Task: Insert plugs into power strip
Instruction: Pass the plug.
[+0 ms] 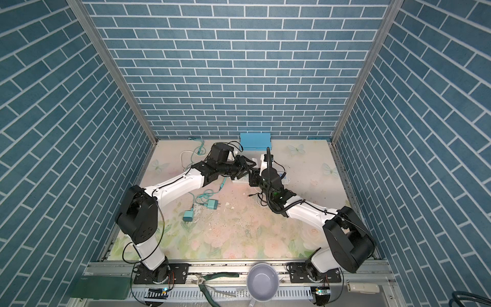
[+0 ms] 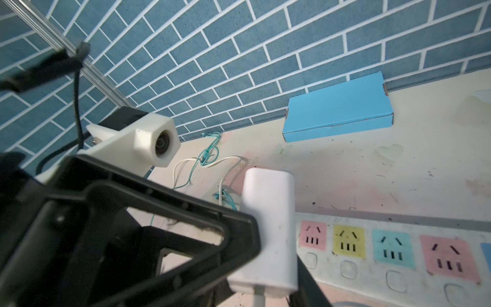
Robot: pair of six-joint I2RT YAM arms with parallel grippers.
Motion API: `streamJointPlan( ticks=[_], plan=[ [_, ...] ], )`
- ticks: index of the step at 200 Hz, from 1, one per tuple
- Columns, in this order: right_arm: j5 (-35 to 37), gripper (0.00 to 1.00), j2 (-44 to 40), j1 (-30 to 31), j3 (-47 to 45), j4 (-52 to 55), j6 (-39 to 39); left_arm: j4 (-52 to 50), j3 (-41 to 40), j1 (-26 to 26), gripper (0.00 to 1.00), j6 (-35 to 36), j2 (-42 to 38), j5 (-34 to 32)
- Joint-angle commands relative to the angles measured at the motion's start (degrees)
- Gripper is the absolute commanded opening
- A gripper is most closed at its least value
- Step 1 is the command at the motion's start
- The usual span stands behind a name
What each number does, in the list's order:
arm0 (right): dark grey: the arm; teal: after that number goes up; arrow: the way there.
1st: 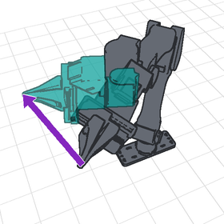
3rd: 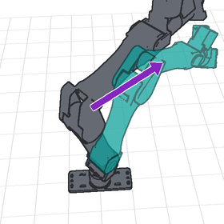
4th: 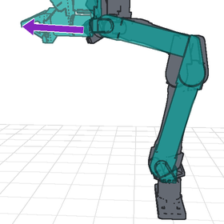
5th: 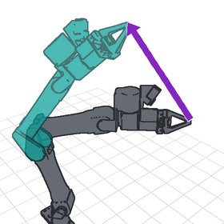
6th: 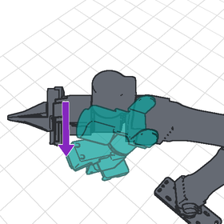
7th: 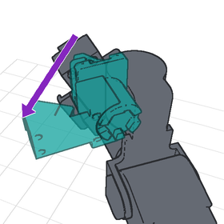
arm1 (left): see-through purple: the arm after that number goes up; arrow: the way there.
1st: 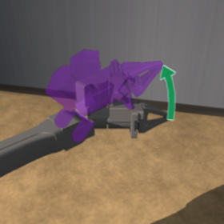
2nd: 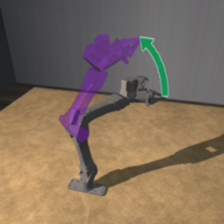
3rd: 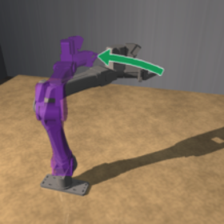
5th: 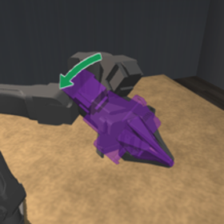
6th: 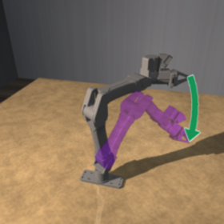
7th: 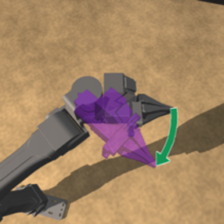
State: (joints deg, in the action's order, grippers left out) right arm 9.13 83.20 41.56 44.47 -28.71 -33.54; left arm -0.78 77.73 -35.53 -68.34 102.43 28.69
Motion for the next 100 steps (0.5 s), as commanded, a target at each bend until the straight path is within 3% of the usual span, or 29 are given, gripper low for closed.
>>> streamJointPlan(
  ticks=[1, 30, 62, 100],
  plan=[
    [0.0, 0.38, 0.0, 0.4, 3.4, -2.7, 1.6, 1.7, -0.9, -0.6, 0.29, -0.1, -1.4, 2.6],
    [-0.2, 0.24, -0.5, 0.4, 4.2, 0.9, 1.8, 2.3, -1.0, -0.4, 0.32, -0.1, -1.7, 2.9],
    [1.4, 0.05, -4.4, 0.4, 4.1, 7.5, 2.4, 3.5, -2.1, 0.4, 0.49, 0.0, -1.6, 2.6],
    [-1.2, 0.03, -8.1, -0.2, 8.1, 22.0, 2.8, 1.6, -0.2, 2.3, 0.68, 3.5, -1.2, 2.5]
  ],
)
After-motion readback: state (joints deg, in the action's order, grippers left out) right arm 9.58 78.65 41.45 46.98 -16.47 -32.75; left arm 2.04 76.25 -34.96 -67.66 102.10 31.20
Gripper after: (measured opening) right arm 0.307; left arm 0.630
